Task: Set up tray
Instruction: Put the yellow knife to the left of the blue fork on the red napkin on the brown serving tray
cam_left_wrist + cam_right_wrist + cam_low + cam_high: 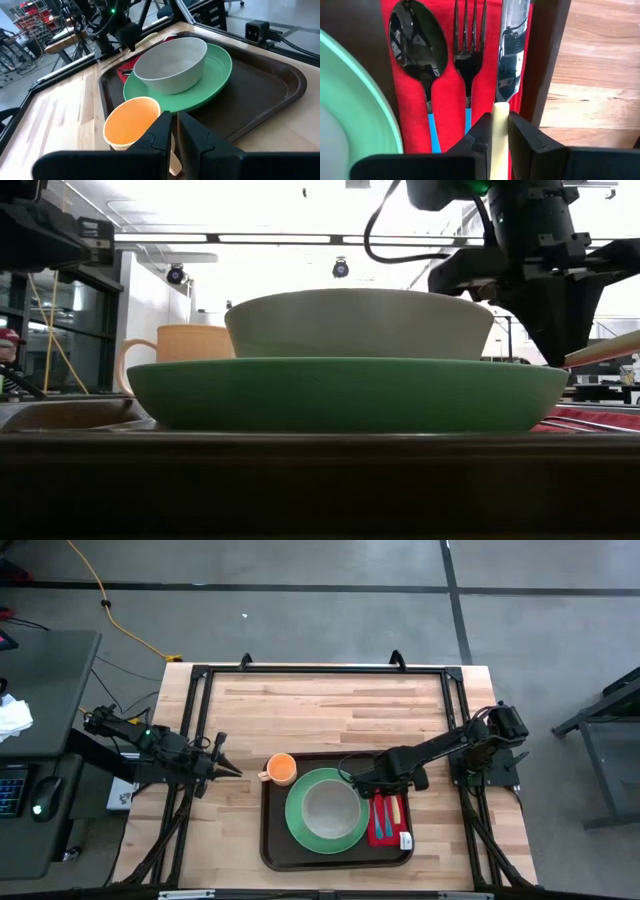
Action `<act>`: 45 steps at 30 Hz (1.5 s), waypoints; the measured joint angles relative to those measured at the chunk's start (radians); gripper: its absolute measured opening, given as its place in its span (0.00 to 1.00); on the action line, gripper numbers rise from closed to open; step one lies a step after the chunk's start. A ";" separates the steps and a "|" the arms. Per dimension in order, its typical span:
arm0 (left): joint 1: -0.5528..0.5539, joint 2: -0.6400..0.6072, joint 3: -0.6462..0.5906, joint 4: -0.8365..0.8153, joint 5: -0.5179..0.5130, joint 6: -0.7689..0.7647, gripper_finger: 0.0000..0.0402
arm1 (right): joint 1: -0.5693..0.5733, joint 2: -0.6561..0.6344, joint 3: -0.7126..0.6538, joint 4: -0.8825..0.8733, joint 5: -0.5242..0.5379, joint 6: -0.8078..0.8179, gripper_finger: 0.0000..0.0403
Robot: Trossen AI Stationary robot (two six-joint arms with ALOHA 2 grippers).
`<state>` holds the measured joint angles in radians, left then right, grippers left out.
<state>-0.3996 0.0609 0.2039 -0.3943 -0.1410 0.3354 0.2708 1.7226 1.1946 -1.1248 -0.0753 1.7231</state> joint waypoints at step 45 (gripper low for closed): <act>0.000 0.000 0.000 0.000 -0.002 -0.030 0.16 | 0.057 0.001 -0.164 0.236 -0.047 0.066 0.08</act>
<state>-0.3996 0.0609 0.2039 -0.3946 -0.1428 0.3058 0.3283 1.7236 1.0302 -0.8884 -0.1226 1.7891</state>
